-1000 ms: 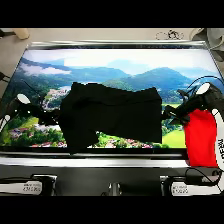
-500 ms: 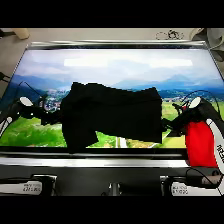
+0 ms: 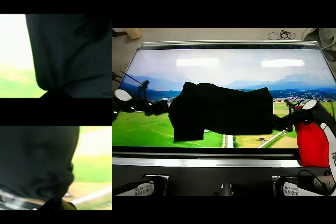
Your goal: Fold the shirts.
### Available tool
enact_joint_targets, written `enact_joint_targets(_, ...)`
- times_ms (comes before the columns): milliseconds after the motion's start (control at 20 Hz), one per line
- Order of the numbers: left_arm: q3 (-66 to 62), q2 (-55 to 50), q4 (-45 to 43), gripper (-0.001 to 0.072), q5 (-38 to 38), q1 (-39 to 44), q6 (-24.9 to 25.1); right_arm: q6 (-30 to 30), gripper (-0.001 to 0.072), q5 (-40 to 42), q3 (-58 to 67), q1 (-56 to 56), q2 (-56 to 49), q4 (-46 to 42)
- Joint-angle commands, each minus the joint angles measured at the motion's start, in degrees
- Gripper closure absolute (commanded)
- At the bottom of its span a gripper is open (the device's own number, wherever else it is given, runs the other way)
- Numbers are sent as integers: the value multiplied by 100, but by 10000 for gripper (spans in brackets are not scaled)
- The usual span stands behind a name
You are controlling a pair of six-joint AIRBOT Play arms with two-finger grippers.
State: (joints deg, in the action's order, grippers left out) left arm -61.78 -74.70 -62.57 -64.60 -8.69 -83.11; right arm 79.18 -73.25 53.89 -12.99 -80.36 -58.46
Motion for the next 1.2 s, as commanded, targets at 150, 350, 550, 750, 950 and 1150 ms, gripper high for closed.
enact_joint_targets(150, -3550, 2280, -42, 681, 402, -17, 68, -146, 696, 1257, 3665, -2, 2500, -39)
enact_joint_targets(350, -5519, 3324, -365, 681, 1154, -15, -39, 125, 696, 1720, 5276, -2, 3921, -1211)
enact_joint_targets(550, -5552, 3783, -612, 682, 496, -15, -350, 476, 695, 686, 5300, -2, 4339, -1749)
enact_joint_targets(750, -5552, 3624, -1200, 681, -240, -15, -431, 483, 695, 149, 5300, -2, 4146, -1871)
enact_joint_targets(950, -5327, 3014, -1764, 681, -1386, -15, -319, 481, 695, -1213, 5298, -2, 3318, -1912)
enact_joint_targets(1150, -3624, 2286, -1766, 681, -1766, -15, -227, 656, 696, -2140, 4485, 0, 1733, -1836)
